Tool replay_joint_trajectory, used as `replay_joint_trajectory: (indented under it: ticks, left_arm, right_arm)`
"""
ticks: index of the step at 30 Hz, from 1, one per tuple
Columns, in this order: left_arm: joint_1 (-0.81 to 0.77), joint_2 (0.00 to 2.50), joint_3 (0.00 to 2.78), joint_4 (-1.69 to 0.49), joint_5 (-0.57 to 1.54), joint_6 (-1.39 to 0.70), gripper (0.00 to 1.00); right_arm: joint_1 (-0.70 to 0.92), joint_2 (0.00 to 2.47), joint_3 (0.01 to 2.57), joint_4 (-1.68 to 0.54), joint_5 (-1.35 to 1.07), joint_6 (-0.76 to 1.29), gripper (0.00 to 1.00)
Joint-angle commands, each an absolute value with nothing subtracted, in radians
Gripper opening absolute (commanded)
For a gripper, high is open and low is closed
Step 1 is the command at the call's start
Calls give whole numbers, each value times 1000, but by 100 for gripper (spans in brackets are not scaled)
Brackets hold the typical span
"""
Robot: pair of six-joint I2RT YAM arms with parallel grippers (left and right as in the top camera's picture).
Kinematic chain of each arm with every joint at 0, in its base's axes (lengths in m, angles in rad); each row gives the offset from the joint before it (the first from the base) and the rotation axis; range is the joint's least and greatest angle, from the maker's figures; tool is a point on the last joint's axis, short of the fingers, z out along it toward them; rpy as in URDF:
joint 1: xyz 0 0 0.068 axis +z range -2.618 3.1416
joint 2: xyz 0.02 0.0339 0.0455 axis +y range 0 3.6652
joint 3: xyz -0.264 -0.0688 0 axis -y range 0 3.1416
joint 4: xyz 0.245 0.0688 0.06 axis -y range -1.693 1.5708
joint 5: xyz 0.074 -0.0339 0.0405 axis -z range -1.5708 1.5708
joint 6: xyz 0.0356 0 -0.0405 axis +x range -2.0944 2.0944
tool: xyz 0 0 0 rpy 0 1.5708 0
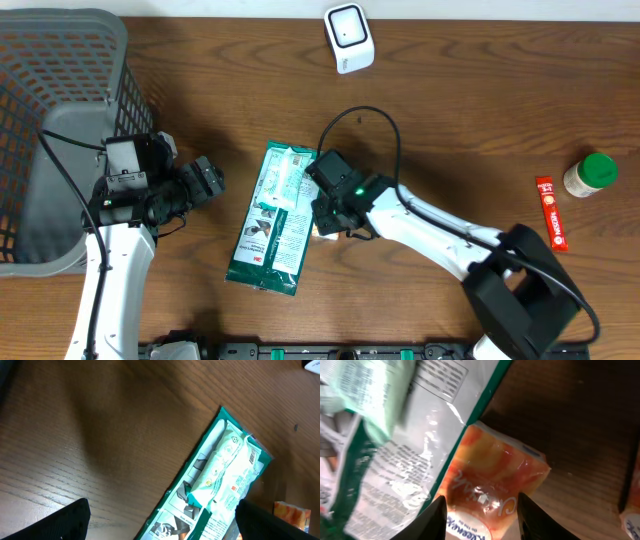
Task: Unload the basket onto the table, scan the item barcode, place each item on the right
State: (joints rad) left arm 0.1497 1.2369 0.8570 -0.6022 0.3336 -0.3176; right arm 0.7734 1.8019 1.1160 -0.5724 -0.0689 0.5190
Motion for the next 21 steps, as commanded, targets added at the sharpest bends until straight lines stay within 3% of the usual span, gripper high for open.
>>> replay_joint_trajectory:
  ticks: [1,2,4,9,12,16,21]
  left_arm:
    - [159,1241,863,-605,320,-331,93]
    - [159,1241,863,-605,320,-331,93]
    - [159,1241,863,-605,320,-331,93]
    - [159,1241,863,-605,320,-331,93]
    - [159,1241,863,-605,320,-331,93]
    - [159,1241,863,-605,320,-331,93]
    - [159,1241,863,-605,320,-331,93]
  right_arm:
    - [752,1676,1119,-573,-88,538,42]
    - [751,1658,1119,-573,-88,538,46]
    - [748,1616,1119,-576,-83,538,99]
    - [748,1605,1115,-608,-87,580,99]
    - [747,1613,1095,-628,-75,673,61]
    - [755,1622,1036,-583,-57,780,28]
    - [756,1622,938,-463,-22,838,28]
